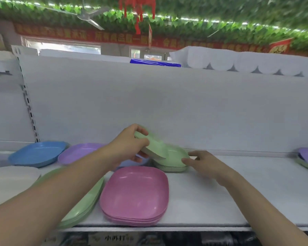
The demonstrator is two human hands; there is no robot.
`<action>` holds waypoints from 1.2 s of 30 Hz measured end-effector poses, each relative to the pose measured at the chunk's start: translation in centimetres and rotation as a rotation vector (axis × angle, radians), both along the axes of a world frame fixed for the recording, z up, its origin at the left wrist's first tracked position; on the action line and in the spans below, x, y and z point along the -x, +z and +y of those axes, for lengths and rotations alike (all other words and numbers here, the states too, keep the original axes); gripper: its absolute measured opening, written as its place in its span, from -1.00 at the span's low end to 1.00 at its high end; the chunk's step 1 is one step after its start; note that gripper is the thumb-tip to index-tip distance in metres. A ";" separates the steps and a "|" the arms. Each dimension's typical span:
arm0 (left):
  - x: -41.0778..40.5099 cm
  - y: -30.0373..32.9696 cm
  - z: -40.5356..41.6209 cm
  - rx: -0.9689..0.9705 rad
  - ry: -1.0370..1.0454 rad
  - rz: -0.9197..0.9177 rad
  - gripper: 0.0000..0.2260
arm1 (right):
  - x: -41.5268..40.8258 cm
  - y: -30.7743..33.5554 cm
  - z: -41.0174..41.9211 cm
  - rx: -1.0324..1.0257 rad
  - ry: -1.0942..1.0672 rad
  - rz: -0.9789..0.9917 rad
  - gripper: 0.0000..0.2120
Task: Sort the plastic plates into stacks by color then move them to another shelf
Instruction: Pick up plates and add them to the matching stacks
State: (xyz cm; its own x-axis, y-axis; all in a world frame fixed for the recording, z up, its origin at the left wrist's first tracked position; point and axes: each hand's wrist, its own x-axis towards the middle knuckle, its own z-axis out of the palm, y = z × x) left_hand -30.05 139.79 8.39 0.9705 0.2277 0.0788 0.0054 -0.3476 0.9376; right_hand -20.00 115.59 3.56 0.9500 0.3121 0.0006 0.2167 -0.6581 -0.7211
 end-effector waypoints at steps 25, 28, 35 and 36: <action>-4.3 -1.6 -3.5 -0.592 0.026 0.116 -0.67 | 3.1 2.3 -4.5 -0.135 0.035 -0.135 -0.73; -4.3 -2.1 -4.1 -0.579 0.010 0.094 -0.73 | 3.2 2.0 -4.3 -0.140 0.051 -0.128 -0.75; -3.6 -0.5 -8.2 -0.644 -0.101 -0.171 -0.88 | 3.4 1.3 -5.7 -0.179 -0.014 -0.162 -0.83; -3.7 -0.5 -9.3 -0.657 -0.145 -0.193 -0.87 | 3.4 1.2 -6.3 -0.174 -0.035 -0.173 -0.83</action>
